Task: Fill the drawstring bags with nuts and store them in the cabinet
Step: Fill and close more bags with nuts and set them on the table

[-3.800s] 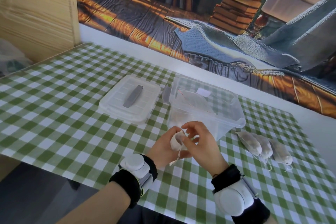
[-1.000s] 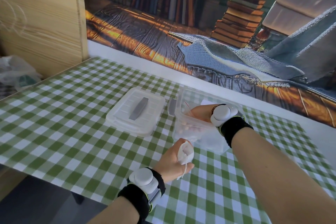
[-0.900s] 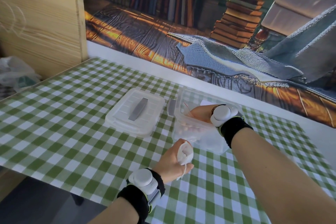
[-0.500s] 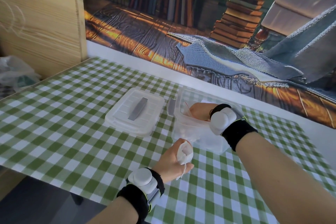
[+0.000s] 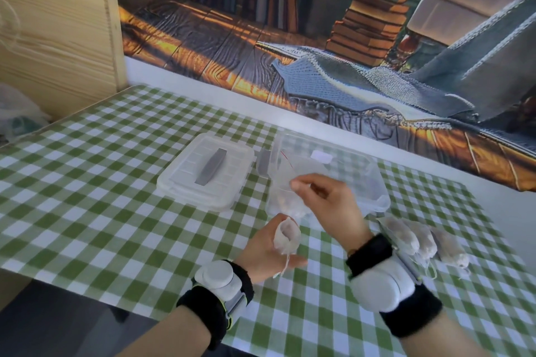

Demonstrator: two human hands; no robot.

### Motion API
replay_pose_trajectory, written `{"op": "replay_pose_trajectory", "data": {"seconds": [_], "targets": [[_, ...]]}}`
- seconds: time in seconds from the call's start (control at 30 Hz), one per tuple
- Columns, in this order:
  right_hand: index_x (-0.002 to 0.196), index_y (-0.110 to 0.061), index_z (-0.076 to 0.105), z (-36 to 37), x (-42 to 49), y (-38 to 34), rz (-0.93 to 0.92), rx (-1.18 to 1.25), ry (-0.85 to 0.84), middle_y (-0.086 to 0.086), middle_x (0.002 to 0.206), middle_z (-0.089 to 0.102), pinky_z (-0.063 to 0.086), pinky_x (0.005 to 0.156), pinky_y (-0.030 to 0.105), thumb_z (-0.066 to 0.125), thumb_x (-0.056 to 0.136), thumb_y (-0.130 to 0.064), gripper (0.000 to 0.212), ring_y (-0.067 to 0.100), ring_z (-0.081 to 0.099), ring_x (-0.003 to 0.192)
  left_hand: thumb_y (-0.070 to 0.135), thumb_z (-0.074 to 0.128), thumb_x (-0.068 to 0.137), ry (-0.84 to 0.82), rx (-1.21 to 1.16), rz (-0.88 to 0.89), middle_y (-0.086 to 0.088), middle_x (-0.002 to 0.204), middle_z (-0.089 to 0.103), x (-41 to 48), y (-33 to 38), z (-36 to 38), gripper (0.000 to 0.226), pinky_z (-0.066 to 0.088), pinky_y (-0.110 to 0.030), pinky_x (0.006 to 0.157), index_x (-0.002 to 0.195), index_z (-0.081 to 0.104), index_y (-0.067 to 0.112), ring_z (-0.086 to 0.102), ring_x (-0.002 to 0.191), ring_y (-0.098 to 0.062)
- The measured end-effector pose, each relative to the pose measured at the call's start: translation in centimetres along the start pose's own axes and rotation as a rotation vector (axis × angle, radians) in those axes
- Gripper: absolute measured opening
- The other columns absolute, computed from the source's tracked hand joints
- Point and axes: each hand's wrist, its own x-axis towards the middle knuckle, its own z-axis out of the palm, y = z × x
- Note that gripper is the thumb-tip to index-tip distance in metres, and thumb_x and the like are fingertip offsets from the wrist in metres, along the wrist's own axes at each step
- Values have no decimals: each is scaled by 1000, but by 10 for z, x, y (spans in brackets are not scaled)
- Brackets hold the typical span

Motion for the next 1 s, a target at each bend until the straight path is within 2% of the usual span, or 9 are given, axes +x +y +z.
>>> {"op": "replay_pose_trajectory", "data": {"seconds": [0.07,0.17,0.27,0.43,0.57,0.7,0.77,0.87,1.0], "targets": [[76,-38,70,4,-15,13,60,75,-57,10,73,68,45,62,26,65,84,-26,16,12,49,62,27,79,67,5,29,-7,21,77,47,1,-1,0,40,39,-19,68,74,44,43,49,73,-3],[84,-33,72,6,-26,27,99,25,-98,-2,55,52,36,53,13,66,84,-26,8,4,38,48,29,80,71,5,28,-21,28,84,51,-1,2,-1,47,38,-14,71,97,47,50,51,83,5],[88,-32,71,5,-29,30,86,-23,-117,-12,43,41,32,50,10,66,84,-27,8,6,33,44,28,80,72,4,24,-34,25,97,53,-3,5,-1,56,39,-16,79,115,47,42,52,96,5],[100,-27,65,6,-28,29,71,-96,-110,-11,46,38,33,51,12,66,83,-33,17,5,35,46,28,80,73,9,23,-38,21,102,56,-4,5,-1,50,43,-17,82,109,49,43,54,100,0],[70,-13,53,5,-23,28,152,2,-11,-11,45,37,31,46,10,68,82,-30,26,4,33,43,23,80,73,2,16,0,26,73,48,-2,1,-1,42,38,-6,60,86,46,44,48,69,3],[64,-5,47,8,-20,25,167,52,40,-14,40,39,32,46,9,67,83,-30,37,3,35,43,25,81,70,-1,25,6,21,71,44,1,-3,0,40,36,-7,58,74,44,42,43,65,2],[64,-2,50,10,-20,24,155,56,37,-14,41,40,32,47,8,67,83,-29,37,3,35,42,26,81,70,-8,26,7,23,72,46,1,-1,0,39,38,-8,60,78,47,44,46,67,2],[59,-9,54,15,-22,22,137,60,10,-12,44,47,34,48,9,68,82,-28,33,3,39,43,31,80,71,-17,27,-12,17,89,54,0,0,-2,46,47,-22,79,103,51,44,54,88,-3],[70,-4,62,20,-24,21,152,50,-9,-2,54,56,36,50,9,67,82,-31,30,3,43,46,29,81,72,-24,30,-14,22,103,58,-2,3,-2,57,41,-13,83,108,45,53,54,103,4]]}}
